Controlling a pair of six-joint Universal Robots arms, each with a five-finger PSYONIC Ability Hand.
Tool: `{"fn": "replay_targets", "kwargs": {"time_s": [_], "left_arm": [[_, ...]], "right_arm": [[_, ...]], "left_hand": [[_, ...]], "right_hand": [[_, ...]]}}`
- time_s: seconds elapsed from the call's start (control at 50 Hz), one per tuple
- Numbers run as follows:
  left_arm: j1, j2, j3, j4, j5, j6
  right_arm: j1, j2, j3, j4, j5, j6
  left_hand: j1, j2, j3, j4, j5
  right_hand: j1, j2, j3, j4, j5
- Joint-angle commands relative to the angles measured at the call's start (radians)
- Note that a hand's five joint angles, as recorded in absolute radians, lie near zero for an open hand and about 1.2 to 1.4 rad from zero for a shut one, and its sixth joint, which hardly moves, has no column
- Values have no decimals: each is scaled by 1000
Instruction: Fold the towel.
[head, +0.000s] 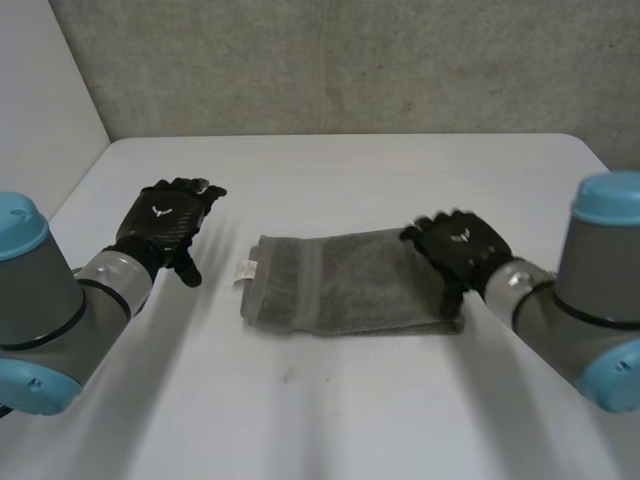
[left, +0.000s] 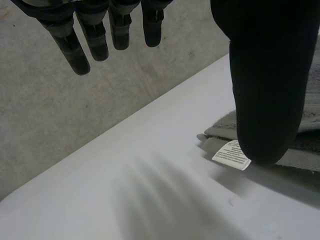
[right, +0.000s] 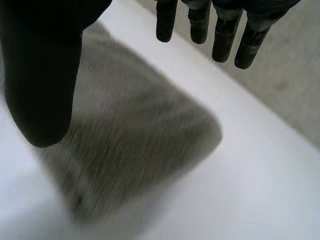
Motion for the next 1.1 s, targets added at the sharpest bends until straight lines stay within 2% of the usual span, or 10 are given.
{"fn": "replay_targets", "kwargs": {"time_s": [0.02,0.22,0.4,0.56,0.66,0.84,0.86,0.88,0.9,1.1], "left_arm": [[-8,-2,-3,0,-1,0],[-10,-2,-4,-2,-1,0],[-8,2,-11,0,-1,0],[-6,11,-11,0,-6,0],[-3,29,-4,-6,-33,-28],[9,71,39,-32,-38,-90],[9,72,58,-49,-43,-106],[9,72,59,-49,-43,-106],[6,72,80,-73,-47,-118],[-56,18,249,-210,-57,-244]], "right_arm": [[-83,33,145,-80,-86,-5],[-106,41,156,-175,-94,19],[-81,30,50,-229,-48,28],[212,105,-266,-143,-30,21],[381,321,-522,85,-43,-88],[428,374,-596,147,-34,-220],[426,333,-581,112,-31,-173],[426,332,-580,112,-31,-173],[407,284,-552,80,-30,-106],[204,30,-238,-28,-28,220]], "left_hand": [[5,9,9,7,-25],[5,9,9,7,-25],[5,9,9,7,-25],[5,9,9,7,-25],[5,9,9,7,-25],[5,9,9,7,-25],[6,10,9,8,-24],[6,10,9,8,-24],[6,10,9,8,-24],[9,13,12,11,-21]], "right_hand": [[208,224,227,220,190],[1210,1226,1230,1222,1193],[1211,1227,1230,1223,1193],[1211,1227,1230,1223,1193],[1211,1227,1230,1223,1193],[1211,1227,1230,1223,1193],[721,737,740,733,703],[716,732,735,728,698],[68,84,87,80,50],[-11,5,8,1,-28]]}}
